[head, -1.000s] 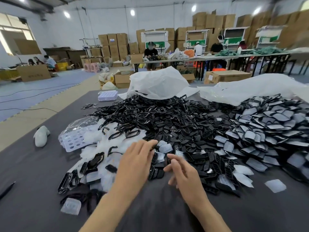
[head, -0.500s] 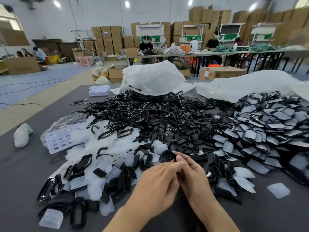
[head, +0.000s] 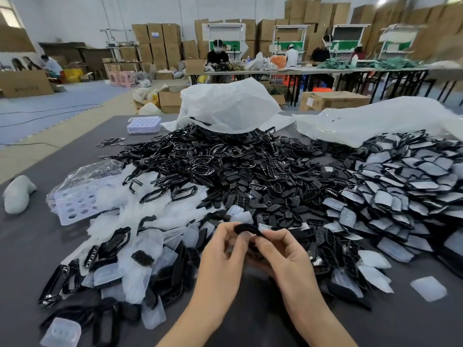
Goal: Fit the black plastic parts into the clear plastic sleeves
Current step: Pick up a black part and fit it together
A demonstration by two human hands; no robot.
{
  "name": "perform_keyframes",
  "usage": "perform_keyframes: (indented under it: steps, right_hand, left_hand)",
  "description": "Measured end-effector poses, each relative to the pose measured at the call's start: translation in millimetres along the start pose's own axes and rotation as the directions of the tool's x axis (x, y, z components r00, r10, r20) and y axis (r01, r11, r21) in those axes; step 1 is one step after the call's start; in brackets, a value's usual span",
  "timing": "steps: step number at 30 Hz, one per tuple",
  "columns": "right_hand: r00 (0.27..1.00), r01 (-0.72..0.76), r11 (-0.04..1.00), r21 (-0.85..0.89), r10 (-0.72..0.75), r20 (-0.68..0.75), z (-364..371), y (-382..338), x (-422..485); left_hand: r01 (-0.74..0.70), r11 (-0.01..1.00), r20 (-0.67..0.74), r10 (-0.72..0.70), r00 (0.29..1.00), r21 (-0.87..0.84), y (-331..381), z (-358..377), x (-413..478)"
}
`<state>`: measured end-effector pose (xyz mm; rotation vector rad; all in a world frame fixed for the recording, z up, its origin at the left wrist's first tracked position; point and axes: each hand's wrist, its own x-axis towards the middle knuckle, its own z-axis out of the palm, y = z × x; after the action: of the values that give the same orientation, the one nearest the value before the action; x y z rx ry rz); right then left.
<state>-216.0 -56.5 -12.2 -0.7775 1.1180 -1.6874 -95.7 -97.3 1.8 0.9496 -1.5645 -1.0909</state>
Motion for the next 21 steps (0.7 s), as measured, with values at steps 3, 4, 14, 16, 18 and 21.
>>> perform_keyframes:
  steps: [3,4,14,16,18,21]
  right_hand:
    - [0.995,0.103,0.958,-0.267,-0.099,0.031,5.4,-2.0,-5.3]
    - [0.991,0.136,0.931,-0.338,-0.129,0.044,5.6,-1.8,-6.6]
    - [0.985,0.107,0.933,-0.342,-0.147,-0.093,-2.0,2.7,-1.1]
    - [0.980,0.080,0.960,-0.270,-0.125,-0.154,-4.7,3.8,2.4]
    - [0.974,0.075,0.972,-0.222,-0.119,-0.194,-6.2,3.5,4.2]
    - [0.967,0.094,0.977,-0.194,-0.135,-0.215,-7.2,1.8,5.4]
  left_hand:
    - [-0.151,0.962,0.009,0.153,0.988,0.229,-1.8,-11.2,5.3]
    - [-0.213,0.924,0.047,0.209,0.977,0.318,-3.8,-14.5,7.1]
    - [-0.252,0.743,0.047,0.285,0.957,0.621,-13.3,-31.1,16.4]
    - [-0.212,0.614,0.038,0.284,0.958,0.760,-20.1,-35.0,20.1]
    - [-0.204,0.524,0.062,0.276,0.959,0.827,-26.5,-35.9,25.1]
    - [-0.213,0.432,0.113,0.245,0.963,0.876,-30.7,-37.1,36.7]
